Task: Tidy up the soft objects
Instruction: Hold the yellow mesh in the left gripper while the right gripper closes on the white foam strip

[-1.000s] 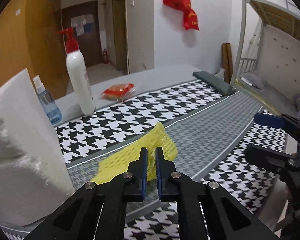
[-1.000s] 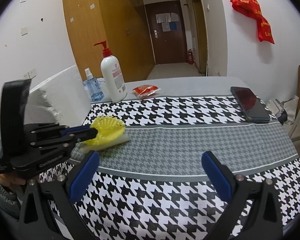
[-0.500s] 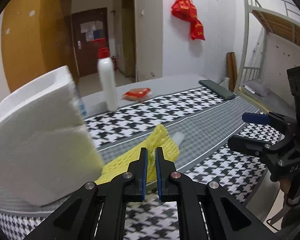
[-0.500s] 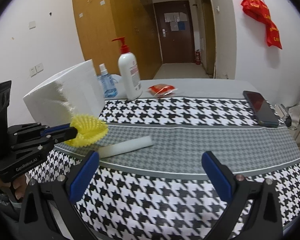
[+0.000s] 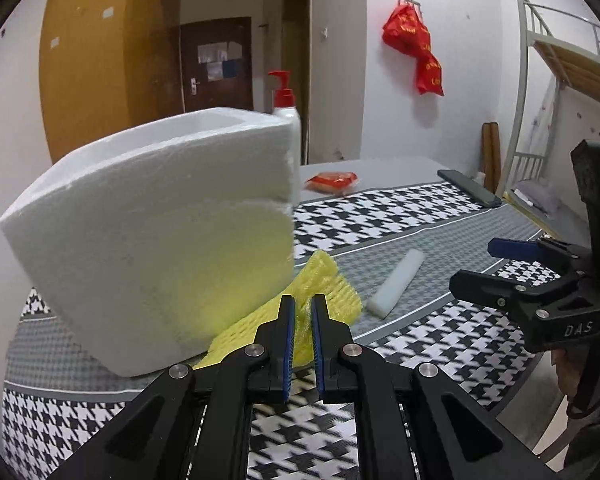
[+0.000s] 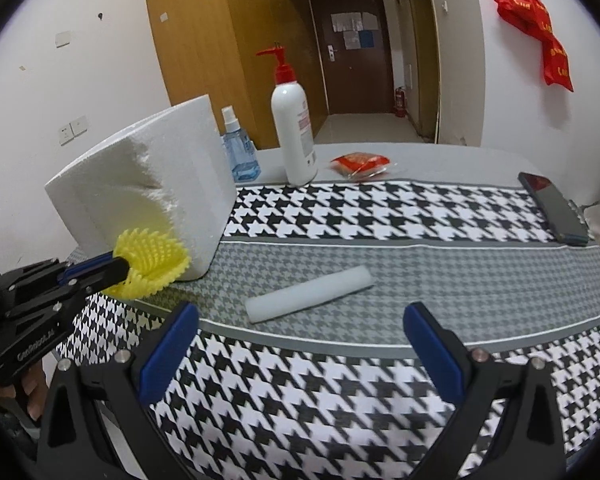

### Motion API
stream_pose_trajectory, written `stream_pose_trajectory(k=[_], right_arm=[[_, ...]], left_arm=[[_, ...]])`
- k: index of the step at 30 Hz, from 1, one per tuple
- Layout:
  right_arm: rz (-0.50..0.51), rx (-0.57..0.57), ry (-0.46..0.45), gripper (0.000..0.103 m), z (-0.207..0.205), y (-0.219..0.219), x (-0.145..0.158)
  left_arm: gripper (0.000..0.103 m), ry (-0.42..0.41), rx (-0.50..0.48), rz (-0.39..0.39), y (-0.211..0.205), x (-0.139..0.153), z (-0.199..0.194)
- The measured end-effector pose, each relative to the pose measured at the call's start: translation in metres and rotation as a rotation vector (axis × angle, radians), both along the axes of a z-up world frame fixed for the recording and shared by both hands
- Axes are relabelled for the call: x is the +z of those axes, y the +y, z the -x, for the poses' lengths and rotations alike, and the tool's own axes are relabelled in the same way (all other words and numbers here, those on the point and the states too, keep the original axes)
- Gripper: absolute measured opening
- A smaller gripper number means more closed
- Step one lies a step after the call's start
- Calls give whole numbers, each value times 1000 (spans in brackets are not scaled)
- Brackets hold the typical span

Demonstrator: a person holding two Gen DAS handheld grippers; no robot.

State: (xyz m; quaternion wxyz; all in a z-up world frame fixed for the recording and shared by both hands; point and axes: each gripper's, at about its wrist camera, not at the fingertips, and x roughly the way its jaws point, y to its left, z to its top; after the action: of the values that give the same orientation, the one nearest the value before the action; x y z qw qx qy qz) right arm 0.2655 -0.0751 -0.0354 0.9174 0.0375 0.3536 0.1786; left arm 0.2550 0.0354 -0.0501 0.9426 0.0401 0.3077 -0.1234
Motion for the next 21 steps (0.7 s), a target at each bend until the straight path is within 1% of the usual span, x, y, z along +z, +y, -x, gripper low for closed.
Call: stream_pose_trajectory(k=[4, 8, 10, 11, 12, 13, 14, 15, 16, 19, 21], right_arm=[[25, -26, 25, 103, -4, 13, -6], [43, -39, 35, 103, -5, 20, -9], [48, -50, 41, 103, -6, 22, -10], [46, -56, 48, 103, -7, 23, -11], [44, -59, 53, 103, -9, 24, -12], [44, -63, 61, 103, -10, 25, -14], [44, -66, 67, 103, -12, 27, -15], [46, -68, 75, 103, -13, 28, -17], [47, -70, 83, 103, -16, 30, -18], [51, -81, 109, 103, -22, 33, -22], [59, -90, 122, 103, -26, 36, -25]], left_arm=[[9, 11, -17, -1, 6, -8, 4], [9, 49, -49, -1, 10, -20, 6], [15, 60, -66, 0, 11, -23, 7], [20, 62, -74, 1, 12, -24, 9], [31, 65, -81, 9, 14, -24, 10], [39, 67, -84, 12, 15, -25, 12], [56, 63, -87, 10, 16, -25, 14], [66, 50, -83, 6, 18, -24, 16], [67, 40, -76, 5, 20, -23, 18], [68, 45, -79, 17, 26, -25, 17], [72, 58, -72, 16, 28, -28, 15]])
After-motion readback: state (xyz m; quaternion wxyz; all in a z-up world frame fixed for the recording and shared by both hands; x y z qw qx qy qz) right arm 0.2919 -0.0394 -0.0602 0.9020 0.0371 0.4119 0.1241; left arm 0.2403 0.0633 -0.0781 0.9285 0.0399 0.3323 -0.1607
